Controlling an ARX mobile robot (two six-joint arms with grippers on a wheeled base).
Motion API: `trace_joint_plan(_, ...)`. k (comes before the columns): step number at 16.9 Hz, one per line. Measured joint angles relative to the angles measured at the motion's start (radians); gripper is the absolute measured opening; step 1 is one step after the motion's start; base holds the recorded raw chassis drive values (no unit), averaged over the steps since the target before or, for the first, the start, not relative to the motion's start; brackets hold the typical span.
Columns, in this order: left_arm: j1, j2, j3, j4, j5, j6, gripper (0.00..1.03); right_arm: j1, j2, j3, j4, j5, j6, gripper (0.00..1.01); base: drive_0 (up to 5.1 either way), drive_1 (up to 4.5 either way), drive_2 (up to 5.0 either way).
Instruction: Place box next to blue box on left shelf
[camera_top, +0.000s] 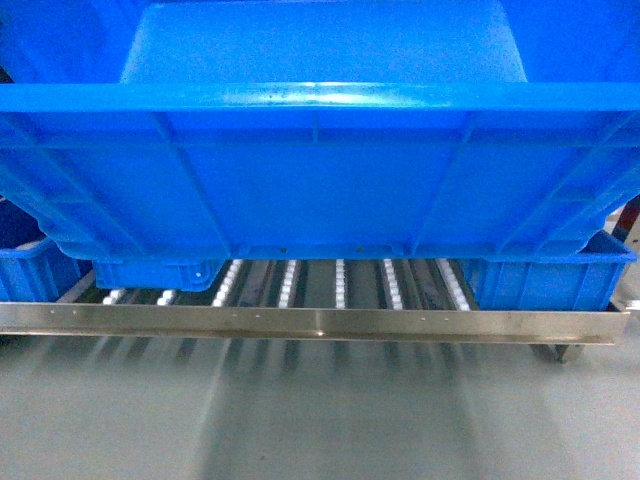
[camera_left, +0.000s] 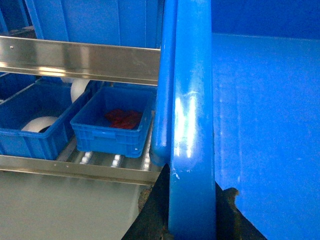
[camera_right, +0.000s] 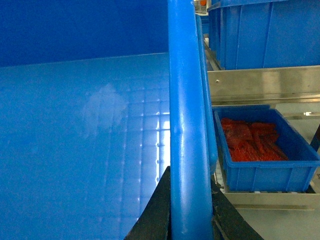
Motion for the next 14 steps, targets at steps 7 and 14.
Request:
trace_joint_plan(7, 0.000, 0.000, 0.000, 0.000, 0.000, 0.000, 0.08, 0.000, 0.000, 0.000, 0.000, 0.000, 0.000, 0.07, 0.0, 0.00, 0.0)
trace_joint_plan(14, 0.000, 0.000, 0.000, -0.001, 0.000, -0.001, 0.08, 0.000, 0.000, 0.000, 0.000, 0.000, 0.000, 0.07, 0.0, 0.00, 0.0)
